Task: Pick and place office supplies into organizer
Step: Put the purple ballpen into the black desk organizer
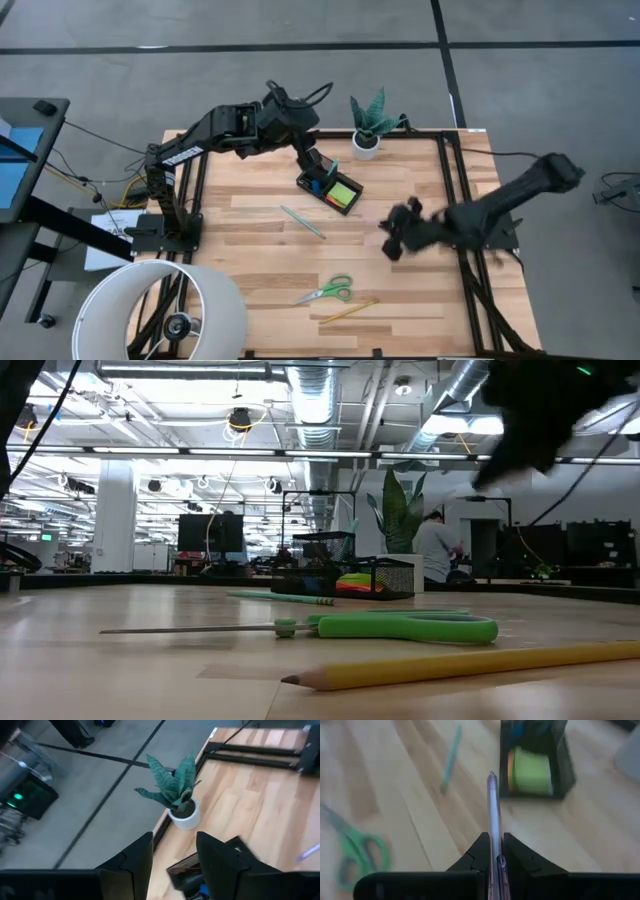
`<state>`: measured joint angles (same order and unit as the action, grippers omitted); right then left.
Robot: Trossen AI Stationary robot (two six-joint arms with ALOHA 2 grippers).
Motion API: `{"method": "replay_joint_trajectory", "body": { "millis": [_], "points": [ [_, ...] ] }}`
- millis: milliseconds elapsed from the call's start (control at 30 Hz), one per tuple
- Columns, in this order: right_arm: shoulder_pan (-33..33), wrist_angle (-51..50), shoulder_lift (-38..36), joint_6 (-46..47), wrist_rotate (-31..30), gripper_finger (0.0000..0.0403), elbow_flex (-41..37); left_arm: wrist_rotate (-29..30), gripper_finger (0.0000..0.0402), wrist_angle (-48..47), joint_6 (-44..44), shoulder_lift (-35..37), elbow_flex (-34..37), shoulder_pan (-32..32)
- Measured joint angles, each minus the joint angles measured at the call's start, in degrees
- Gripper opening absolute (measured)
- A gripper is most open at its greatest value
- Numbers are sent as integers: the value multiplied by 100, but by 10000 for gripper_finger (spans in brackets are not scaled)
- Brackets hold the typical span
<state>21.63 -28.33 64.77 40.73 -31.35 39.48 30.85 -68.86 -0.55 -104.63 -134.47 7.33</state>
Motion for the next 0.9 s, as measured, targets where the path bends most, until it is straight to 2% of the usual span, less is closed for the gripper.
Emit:
{"method": "replay_joint_trajectory", "body": {
  "millis": [67, 133, 233, 300, 433, 533, 667, 767, 900],
  "points": [
    [-750, 4, -435, -539, 692, 26, 262, 151, 144, -71, 207, 1, 0, 0],
    [-1579, 2, -695, -622, 1551, 26, 568, 426, 144, -140, 344, -1, 0, -2],
    [-2869, 42, -759, -268, 3105, 26, 1038, 921, 144, -133, 385, 0, 0, -2],
    [-3526, 66, -607, -16, 3738, 26, 1328, 1206, 144, -133, 388, -1, 0, 0],
    [-4188, 105, 80, 568, 4310, 26, 1939, 1718, 144, -263, 484, -1, 0, 0],
    [-4334, 65, 834, 792, 4863, 26, 2397, 2088, 144, -317, 640, -1, 0, 0],
    [-4421, 33, 1752, 881, 5270, 26, 2932, 2240, 144, -411, 694, 0, 0, 0],
    [-4557, -284, 2235, 781, 5302, 26, 3356, 2241, 144, -440, 771, -1, 0, 0],
    [-4785, -1362, 2722, 355, 4841, 26, 4029, 2235, 144, -476, 832, -1, 0, 0]
  ]
}}
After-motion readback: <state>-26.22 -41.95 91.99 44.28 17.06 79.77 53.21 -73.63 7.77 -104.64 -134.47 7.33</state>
